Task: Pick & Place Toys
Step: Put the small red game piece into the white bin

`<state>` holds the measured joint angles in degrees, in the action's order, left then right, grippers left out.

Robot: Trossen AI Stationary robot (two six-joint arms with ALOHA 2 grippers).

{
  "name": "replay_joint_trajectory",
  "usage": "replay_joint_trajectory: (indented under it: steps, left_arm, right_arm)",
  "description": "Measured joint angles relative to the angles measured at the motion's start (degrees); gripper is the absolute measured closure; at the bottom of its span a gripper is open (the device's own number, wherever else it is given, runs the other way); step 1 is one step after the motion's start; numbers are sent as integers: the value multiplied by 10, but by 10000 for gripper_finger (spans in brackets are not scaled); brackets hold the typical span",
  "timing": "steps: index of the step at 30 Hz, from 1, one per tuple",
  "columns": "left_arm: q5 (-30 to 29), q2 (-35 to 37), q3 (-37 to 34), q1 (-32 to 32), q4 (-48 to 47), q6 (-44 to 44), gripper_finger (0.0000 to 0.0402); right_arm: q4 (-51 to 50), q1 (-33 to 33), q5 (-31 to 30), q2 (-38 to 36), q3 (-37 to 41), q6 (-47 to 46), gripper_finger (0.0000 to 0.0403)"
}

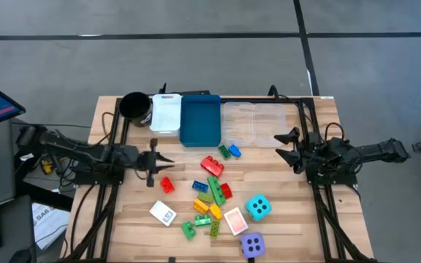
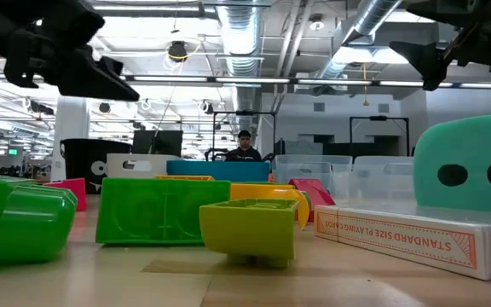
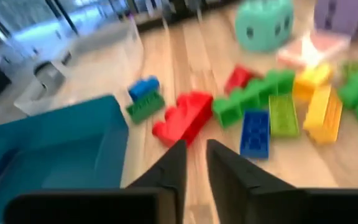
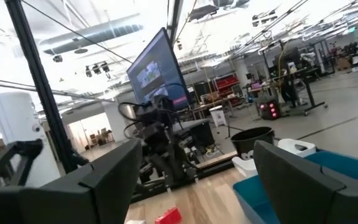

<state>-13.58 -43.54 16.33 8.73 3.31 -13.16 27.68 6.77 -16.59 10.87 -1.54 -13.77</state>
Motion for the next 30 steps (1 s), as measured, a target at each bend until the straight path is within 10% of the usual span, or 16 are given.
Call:
replay_joint_trajectory:
  steps: [14, 30]
  left_arm:
    - [16, -98, 96, 2, -216, 16, 137]
    - [78, -135, 117, 60, -310, -33, 124]
  right_arm:
    - [-7, -20, -31, 0, 0, -23, 99]
    - [-8, -6, -30, 43, 0, -23, 99]
